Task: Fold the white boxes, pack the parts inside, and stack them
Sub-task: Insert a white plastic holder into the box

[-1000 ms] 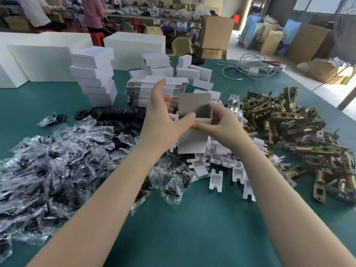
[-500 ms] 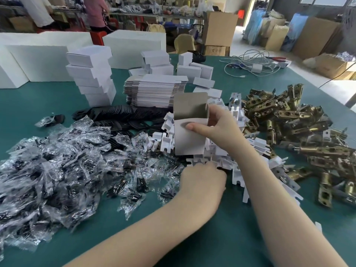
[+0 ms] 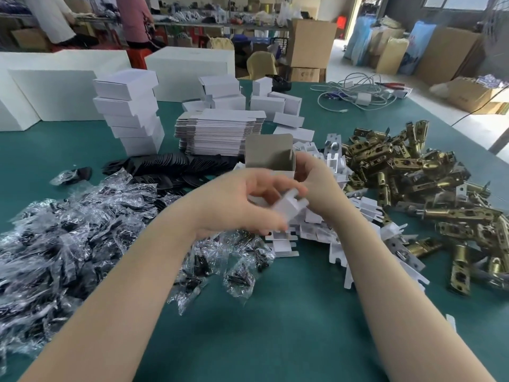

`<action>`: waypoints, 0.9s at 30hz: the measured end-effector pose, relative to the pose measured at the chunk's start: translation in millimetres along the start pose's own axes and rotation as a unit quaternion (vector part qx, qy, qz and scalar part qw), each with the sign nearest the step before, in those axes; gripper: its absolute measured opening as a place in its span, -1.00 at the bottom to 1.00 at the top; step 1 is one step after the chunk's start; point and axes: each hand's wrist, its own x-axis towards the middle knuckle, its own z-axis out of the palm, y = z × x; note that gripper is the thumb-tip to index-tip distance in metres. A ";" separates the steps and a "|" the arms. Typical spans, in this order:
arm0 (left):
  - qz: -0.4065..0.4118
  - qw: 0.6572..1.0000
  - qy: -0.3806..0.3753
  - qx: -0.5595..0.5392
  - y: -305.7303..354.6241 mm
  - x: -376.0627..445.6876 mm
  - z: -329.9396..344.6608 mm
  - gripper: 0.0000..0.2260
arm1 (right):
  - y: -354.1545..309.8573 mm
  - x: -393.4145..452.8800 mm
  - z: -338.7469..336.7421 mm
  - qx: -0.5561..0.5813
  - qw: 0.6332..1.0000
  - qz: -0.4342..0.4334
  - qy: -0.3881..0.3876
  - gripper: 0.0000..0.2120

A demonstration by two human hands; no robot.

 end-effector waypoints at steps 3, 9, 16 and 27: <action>0.021 0.986 0.047 -0.157 -0.2 1.7 1.0 -0.76 | -0.6 -0.1 -1.2 0.007 1.000 -0.007 -0.008 -0.75; 0.066 0.957 0.133 -0.249 -0.9 6.2 -1.6 -0.75 | 4.2 -1.2 -1.3 0.010 0.999 0.007 -0.034 -0.64; 0.120 0.921 0.186 -0.320 9.2 11.3 -7.6 -0.66 | 0.4 -1.9 1.5 0.018 0.998 0.013 -0.056 -0.61; 0.155 0.894 0.253 0.337 15.9 33.9 -11.5 -0.71 | 1.6 -0.9 2.1 -0.014 0.999 0.008 -0.049 -0.59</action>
